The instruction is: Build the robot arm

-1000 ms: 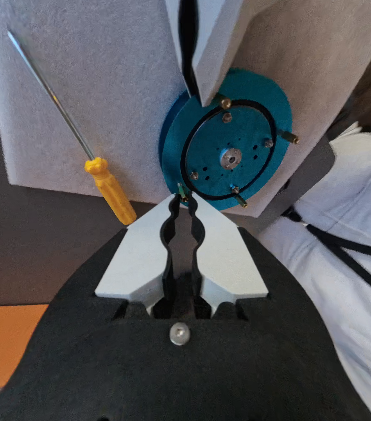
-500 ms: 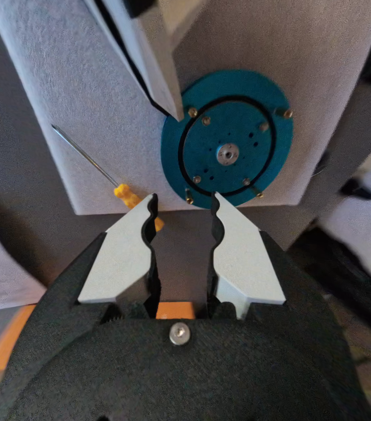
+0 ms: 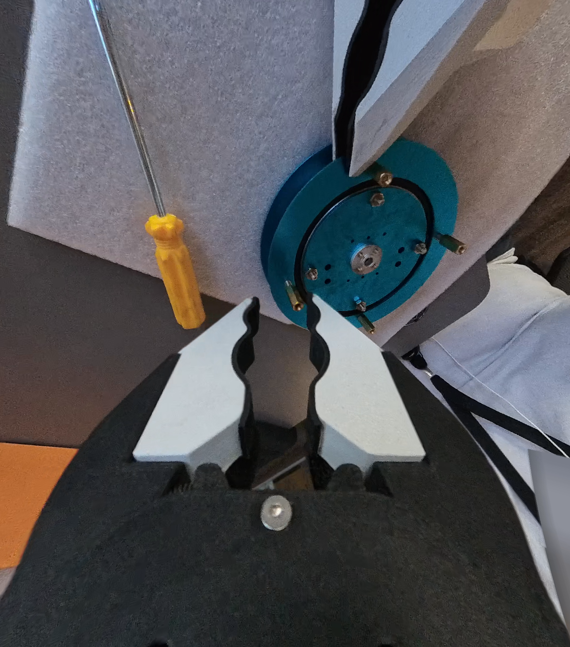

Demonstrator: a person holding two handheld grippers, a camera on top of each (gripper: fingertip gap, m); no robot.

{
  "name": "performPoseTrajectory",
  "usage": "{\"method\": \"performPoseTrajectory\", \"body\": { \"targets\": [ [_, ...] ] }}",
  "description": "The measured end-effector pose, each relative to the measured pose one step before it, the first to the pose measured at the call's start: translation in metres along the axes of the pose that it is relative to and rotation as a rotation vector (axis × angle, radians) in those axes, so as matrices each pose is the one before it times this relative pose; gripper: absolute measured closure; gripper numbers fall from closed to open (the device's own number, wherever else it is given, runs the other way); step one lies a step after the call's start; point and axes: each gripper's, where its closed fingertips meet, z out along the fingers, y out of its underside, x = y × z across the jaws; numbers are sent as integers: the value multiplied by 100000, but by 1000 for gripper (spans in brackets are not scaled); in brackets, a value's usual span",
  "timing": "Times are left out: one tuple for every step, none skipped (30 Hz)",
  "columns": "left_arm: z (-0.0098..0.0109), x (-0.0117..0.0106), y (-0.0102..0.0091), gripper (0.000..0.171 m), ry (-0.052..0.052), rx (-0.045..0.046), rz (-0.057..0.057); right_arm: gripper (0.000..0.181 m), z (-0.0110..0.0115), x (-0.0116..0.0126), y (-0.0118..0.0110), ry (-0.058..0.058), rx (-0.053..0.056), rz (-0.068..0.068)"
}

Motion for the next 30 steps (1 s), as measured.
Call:
{"method": "performPoseTrajectory", "body": {
  "targets": [
    [347,174,169,151,1143,-1642,-789,179,0,-3,0,-33,2,-18],
    [355,273,118,162,1928,-1247,-177,179,-2,-3,5,16,-35,78],
    [201,167,-83,165,1020,27,163,179,3,12,0,58,-67,113],
    [29,-86,-65,166,-1199,-103,1510,179,-13,-11,-9,-33,99,-20],
    [-21,-129,-18,166,-2514,-700,4185,179,1,-11,-10,-174,120,-49],
    [45,-119,34,166,-3586,-1355,7692,179,-2,-5,-1,-7,73,-111],
    [113,-159,80,167,-5028,-1950,11183,179,8,27,0,190,61,-47],
    [77,-214,98,167,-6742,-2264,13719,179,17,11,-19,135,22,142],
    [31,-177,72,167,-8004,-2582,15568,179,-8,-4,0,4,-62,119],
    [40,-233,63,167,-9245,-2850,16520,179,6,0,3,-4,38,-52],
    [34,-240,14,167,-9330,-2806,15474,179,-12,-11,8,-70,-33,19],
    [52,-205,8,168,-8091,-2760,13206,179,3,7,9,52,-93,-7],
    [46,-152,23,168,-6193,-2578,9674,179,-1,5,-8,1,15,119],
    [-14,-91,-28,167,-3779,-1424,5774,179,2,-1,10,23,-96,48],
    [-42,6,-28,167,-1535,39,2114,179,6,-1,2,23,-41,58],
    [-74,70,21,168,473,1061,-758,179,10,4,-5,71,7,81],
    [-132,150,102,165,2539,1681,-2948,179,-2,10,3,88,-23,32],
    [-211,-60,230,154,2644,1892,-5952,179,4,0,-8,-37,58,-70],
    [-322,-482,243,138,1776,2595,-9724,179,-3,-4,7,-68,37,-112],
    [-427,-323,26,130,4742,4133,-12909,179,-4,5,-6,-1,68,-71],
    [-567,46,-332,132,8514,5970,-14820,179,1,3,-1,28,10,18],
    [-610,-25,-531,138,8175,6614,-16232,179,4,-5,6,25,-68,109],
    [-448,44,-401,142,7842,4885,-16190,179,-3,7,-5,-10,-98,97],
    [-197,336,-110,150,8260,2123,-13938,179,1,3,4,-43,-98,47],
    [100,366,174,152,6821,93,-10202,179,3,-8,8,-54,-85,0],
    [329,-56,445,151,2607,-1985,-6377,179,-9,0,4,-43,1,-74],
    [447,-282,248,150,-212,-1129,-2654,179,10,2,-4,-26,91,-122],
    [449,-425,98,151,-2024,-325,-1409,179,-10,-2,0,5,99,-126],
    [477,-306,190,148,-1637,-1341,-1591,179,0,3,1,-2,84,-84],
    [470,-9,174,147,357,-1799,-1740,179,6,-10,-2,10,60,-25]
  ]
}}
